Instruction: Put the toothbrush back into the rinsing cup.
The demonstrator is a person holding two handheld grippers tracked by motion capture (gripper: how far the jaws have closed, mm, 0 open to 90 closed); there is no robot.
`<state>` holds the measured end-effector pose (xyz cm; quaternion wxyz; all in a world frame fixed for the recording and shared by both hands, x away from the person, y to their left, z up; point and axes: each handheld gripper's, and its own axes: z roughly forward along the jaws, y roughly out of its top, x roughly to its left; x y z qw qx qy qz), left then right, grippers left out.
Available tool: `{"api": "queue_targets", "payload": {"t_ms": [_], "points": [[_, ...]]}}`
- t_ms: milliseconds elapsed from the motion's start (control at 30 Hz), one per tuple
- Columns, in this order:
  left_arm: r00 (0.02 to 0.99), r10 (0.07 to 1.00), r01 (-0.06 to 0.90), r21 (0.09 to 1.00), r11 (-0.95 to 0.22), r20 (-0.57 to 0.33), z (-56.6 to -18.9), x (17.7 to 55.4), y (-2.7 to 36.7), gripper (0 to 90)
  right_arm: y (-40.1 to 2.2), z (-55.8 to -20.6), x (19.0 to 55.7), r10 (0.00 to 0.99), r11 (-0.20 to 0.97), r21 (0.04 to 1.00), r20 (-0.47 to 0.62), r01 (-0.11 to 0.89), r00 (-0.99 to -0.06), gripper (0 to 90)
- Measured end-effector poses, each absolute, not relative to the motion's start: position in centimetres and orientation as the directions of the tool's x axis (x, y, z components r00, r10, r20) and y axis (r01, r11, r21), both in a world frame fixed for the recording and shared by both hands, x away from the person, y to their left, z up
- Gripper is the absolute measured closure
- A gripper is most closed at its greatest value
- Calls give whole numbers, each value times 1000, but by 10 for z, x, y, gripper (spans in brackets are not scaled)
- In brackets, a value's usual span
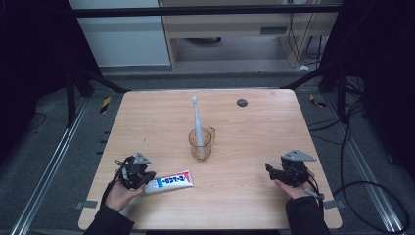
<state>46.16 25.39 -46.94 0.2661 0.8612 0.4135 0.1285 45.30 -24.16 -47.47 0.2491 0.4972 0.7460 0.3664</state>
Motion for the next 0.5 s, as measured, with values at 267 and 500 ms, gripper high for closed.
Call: {"api": "queue_targets", "payload": {"t_ms": [267, 500], "points": [[635, 773, 640, 563, -523, -4, -470, 448, 255, 897, -243, -475, 453, 926, 234, 793, -6, 562, -377, 332], [646, 763, 637, 556, -534, -9, -469, 441, 254, 896, -243, -475, 452, 927, 234, 791, -7, 565, -374, 331]]}}
